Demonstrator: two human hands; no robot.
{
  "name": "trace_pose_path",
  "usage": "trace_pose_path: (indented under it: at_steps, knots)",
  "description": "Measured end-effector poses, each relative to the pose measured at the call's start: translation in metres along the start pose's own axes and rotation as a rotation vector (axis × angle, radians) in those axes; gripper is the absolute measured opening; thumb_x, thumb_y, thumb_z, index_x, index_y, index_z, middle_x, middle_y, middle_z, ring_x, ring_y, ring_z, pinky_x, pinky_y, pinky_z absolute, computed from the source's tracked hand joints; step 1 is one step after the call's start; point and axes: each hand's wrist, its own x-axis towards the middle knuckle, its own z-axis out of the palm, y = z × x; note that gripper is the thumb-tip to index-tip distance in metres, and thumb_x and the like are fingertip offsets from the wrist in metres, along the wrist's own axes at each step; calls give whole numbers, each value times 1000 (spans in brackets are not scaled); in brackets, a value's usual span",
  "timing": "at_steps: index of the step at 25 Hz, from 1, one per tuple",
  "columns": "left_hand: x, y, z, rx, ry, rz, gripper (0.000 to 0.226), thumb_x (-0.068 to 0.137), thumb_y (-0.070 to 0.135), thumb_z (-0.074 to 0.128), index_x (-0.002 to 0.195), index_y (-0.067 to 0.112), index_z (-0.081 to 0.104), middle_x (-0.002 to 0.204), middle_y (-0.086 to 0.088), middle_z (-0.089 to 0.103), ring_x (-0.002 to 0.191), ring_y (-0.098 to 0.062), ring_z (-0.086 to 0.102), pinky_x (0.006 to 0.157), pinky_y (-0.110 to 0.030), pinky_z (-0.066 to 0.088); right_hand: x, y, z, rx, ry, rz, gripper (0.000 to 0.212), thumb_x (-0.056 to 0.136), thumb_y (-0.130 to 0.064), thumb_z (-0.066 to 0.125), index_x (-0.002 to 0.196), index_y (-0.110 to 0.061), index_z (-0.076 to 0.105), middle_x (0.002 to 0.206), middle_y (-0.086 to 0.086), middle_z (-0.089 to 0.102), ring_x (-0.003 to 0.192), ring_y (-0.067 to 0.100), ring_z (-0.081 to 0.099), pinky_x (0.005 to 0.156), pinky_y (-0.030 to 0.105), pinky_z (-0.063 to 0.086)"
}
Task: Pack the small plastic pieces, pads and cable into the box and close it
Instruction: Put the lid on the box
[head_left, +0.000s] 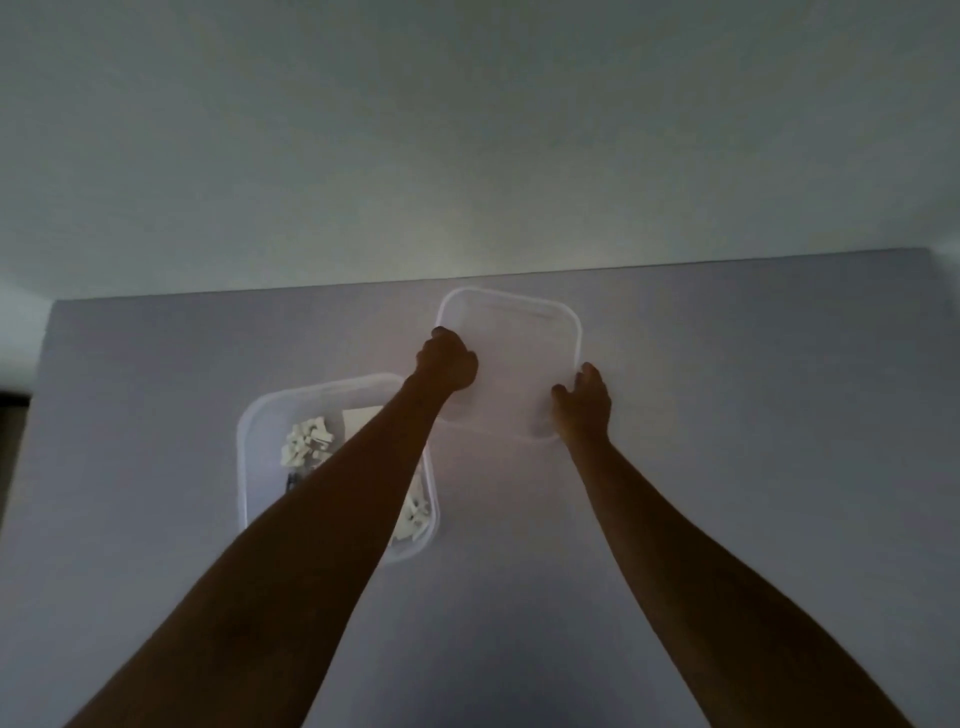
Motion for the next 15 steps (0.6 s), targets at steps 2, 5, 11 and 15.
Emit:
trace_pose_path:
  at_steps: [2, 5, 11, 15]
  knots:
    - [-2, 4, 0, -39, 37, -24, 53, 95, 21, 54, 135, -8, 34, 137, -25, 49, 125, -39, 50, 99, -38, 43, 2, 1, -6, 21, 33, -22, 50, 85, -12, 60, 132, 1, 50, 130, 20, 59, 119, 34, 57, 99, 35, 43]
    - [-9, 6, -7, -62, 165, 23, 44, 95, 21, 54, 127, -7, 45, 131, -23, 53, 121, -37, 52, 95, -37, 43, -2, -6, -24, 181, 126, -81, 48, 88, -6, 64, 134, -2, 51, 131, 15, 60, 117, 29, 60, 97, 28, 46]
    - [-43, -1, -69, -228, 497, 259, 38, 89, 27, 65, 61, 10, 48, 63, -6, 51, 71, -30, 48, 70, -36, 42, -41, -64, -65, 429, 194, -215, 54, 89, -14, 69, 139, -9, 50, 127, 7, 62, 109, 16, 63, 94, 25, 50]
    - [-87, -63, -105, -350, 560, 210, 23, 88, 30, 69, 89, 7, 66, 86, -6, 66, 84, -25, 59, 86, -37, 48, -91, -89, -51, 422, 14, -244, 55, 88, -18, 72, 137, -5, 52, 126, 7, 64, 109, 17, 63, 97, 29, 50]
